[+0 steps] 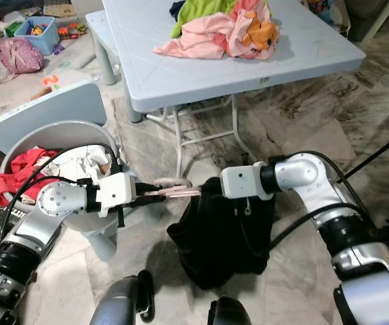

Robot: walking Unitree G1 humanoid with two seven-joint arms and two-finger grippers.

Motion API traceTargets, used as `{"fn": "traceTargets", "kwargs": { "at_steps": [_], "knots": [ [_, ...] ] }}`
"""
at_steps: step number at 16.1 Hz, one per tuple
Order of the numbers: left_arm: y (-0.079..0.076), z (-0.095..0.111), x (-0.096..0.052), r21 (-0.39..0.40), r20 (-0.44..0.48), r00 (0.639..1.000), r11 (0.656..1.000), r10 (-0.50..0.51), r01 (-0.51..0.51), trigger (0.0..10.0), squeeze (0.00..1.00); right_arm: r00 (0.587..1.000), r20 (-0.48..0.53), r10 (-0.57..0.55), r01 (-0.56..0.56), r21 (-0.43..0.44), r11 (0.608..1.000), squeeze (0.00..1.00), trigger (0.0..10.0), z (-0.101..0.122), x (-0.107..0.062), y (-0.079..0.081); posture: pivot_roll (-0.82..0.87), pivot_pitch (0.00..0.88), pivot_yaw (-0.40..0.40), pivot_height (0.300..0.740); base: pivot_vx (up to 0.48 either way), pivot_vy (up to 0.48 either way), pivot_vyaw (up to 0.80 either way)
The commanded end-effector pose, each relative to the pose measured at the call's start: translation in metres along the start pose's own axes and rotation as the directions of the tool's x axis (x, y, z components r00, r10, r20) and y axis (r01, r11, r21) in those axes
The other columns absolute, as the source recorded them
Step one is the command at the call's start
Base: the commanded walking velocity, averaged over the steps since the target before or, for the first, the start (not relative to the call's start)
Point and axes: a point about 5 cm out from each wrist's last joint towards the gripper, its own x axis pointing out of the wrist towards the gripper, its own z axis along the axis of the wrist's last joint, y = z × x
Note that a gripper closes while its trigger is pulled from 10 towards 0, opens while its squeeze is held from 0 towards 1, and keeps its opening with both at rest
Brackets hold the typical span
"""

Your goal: Hang hanger

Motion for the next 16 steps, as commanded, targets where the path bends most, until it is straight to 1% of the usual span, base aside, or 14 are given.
{"fn": "traceTargets", "kwargs": {
  "at_steps": [1, 6, 7, 9, 10, 11, 12, 14, 16],
  "knots": [
    [-0.004, 0.003, 0.012, 0.014, 0.009, 0.999, 0.999, -0.045, 0.045, 0.0, 0.0, 0.984, 0.147, -0.1, 0.121, -0.144, 0.982, 0.0, 10.0, 0.032, 0.002, -0.024, -0.08, 0.099, -0.037, 0.74, 0.0, 0.0, 0.0],
    [-0.003, 0.001, 0.012, 0.004, 0.019, 1.0, 1.0, -0.015, 0.015, 0.0, 0.0, 0.977, 0.16, -0.142, 0.169, -0.168, 0.971, 0.0, 10.0, 0.034, 0.008, -0.028, -0.08, 0.098, -0.038, 0.74, 0.0, 0.0, 0.0],
    [-0.003, 0.001, 0.012, -0.003, 0.025, 1.0, 1.0, -0.003, 0.003, 0.0, 0.0, 0.976, 0.16, -0.147, 0.173, -0.164, 0.971, 0.0, 10.0, 0.033, 0.009, -0.029, -0.08, 0.098, -0.037, 0.74, 0.0, 0.0, 0.0],
    [-0.001, -0.001, 0.013, -0.033, 0.048, 0.997, 0.998, 0.053, -0.051, 0.0, 0.0, 0.977, 0.162, -0.142, 0.164, -0.131, 0.978, 0.0, 10.0, 0.031, 0.012, -0.029, -0.08, 0.098, -0.036, 0.74, 0.0, 0.0, 0.0],
    [0.0, 0.0, 0.014, -0.044, 0.06, 0.995, 0.996, 0.078, -0.076, 0.0, 0.0, 0.978, 0.164, -0.129, 0.145, -0.092, 0.985, 1.0, 10.0, 0.03, 0.014, -0.027, -0.08, 0.098, -0.036, 0.74, 0.0, 0.0, 0.0],
    [0.001, 0.0, 0.016, -0.061, 0.075, 0.991, 0.992, 0.112, -0.107, 0.0, 0.0, 0.98, 0.154, -0.127, 0.138, -0.066, 0.988, 1.0, 10.0, 0.027, 0.018, -0.024, -0.08, 0.098, -0.035, 0.74, 0.0, 0.0, 0.0],
    [0.001, 0.0, 0.017, -0.065, 0.079, 0.99, 0.991, 0.12, -0.115, 0.0, 0.0, 0.98, 0.154, -0.128, 0.14, -0.067, 0.988, 1.0, 10.0, 0.027, 0.019, -0.023, -0.08, 0.098, -0.035, 0.74, 0.0, 0.0, 0.0],
    [0.001, 0.002, 0.019, -0.072, 0.092, 0.986, 0.988, 0.141, -0.135, 0.0, 0.0, 0.978, 0.137, -0.157, 0.173, -0.113, 0.978, 1.0, 10.0, 0.026, 0.022, -0.023, -0.08, 0.097, -0.032, 0.74, 0.0, 0.0, 0.0],
    [0.001, 0.002, 0.021, -0.074, 0.101, 0.983, 0.987, 0.153, -0.146, 0.0, 0.0, 0.969, 0.121, -0.216, 0.232, -0.145, 0.962, 1.0, 10.0, 0.026, 0.022, -0.03, -0.08, 0.097, -0.031, 0.74, 0.0, 0.0, 0.0]
  ]
}}
